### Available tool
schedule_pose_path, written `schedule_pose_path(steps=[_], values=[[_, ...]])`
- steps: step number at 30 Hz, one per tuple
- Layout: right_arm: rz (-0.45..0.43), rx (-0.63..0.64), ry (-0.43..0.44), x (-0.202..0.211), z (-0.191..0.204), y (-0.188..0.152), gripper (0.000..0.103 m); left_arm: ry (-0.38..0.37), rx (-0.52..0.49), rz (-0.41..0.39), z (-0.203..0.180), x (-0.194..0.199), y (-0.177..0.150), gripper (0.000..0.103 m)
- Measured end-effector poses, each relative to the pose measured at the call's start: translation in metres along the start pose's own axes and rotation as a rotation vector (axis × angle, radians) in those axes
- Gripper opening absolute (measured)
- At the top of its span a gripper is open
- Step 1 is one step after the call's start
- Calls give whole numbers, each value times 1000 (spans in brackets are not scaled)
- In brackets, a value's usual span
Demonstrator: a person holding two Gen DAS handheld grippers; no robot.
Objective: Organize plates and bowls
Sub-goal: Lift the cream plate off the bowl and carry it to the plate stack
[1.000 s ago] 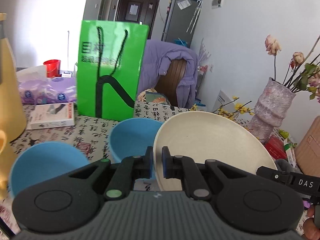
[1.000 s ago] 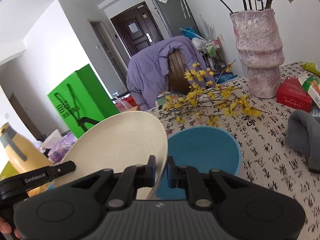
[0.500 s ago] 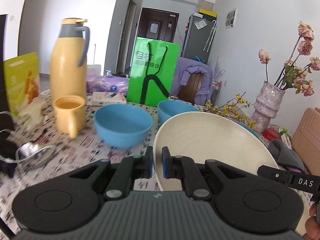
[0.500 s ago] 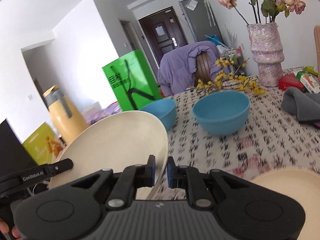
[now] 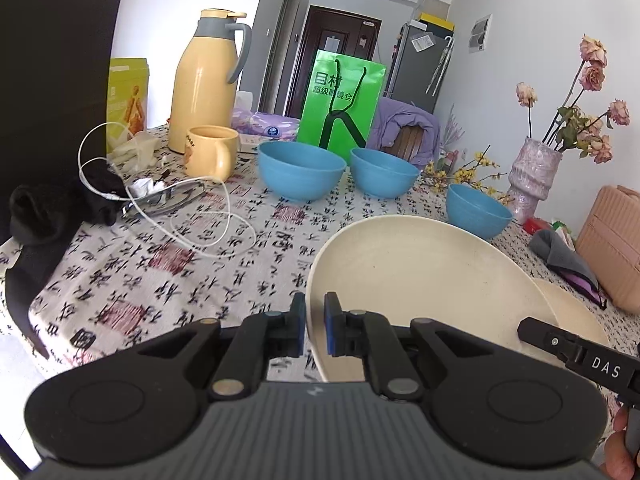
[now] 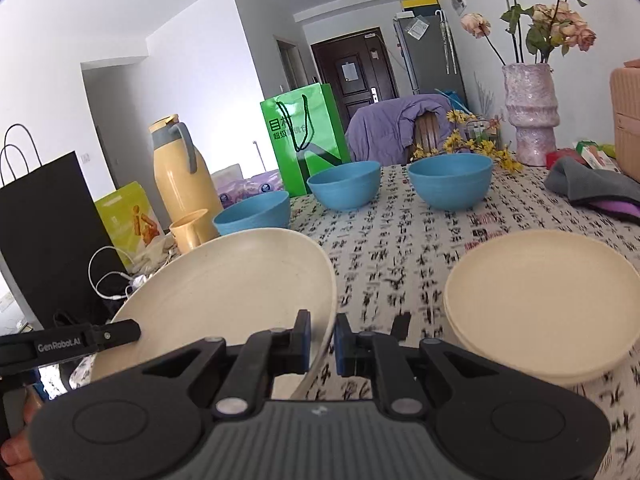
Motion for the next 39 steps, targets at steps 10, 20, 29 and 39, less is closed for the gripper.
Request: schedule_pose_path(steps=[10,20,29,39], values=[[-8,13,7,7,1,-3,12,5,-7,-7,-2,8,-3,9],[1,-4,-11,-1,-7,-1,12,-10,-15,16,-10,-12,-4,9],[-7,-46,-87,-14,-54,9,12,-86,-33,65,-52,-56,-6,9],[-32,-107,-229,-33,-146,32,12,-201,-91,142,-132,-132,-9,9]])
Point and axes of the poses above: each gripper's, at about its wrist camera, not at the fingertips, and x roughly against the way its jaws point, z to its left, y to its top, the point moved 7 cm from there along -x, roughly the way its jaws point, and after that the axes turned 15 degrees about -y, right-handed, at the moved point
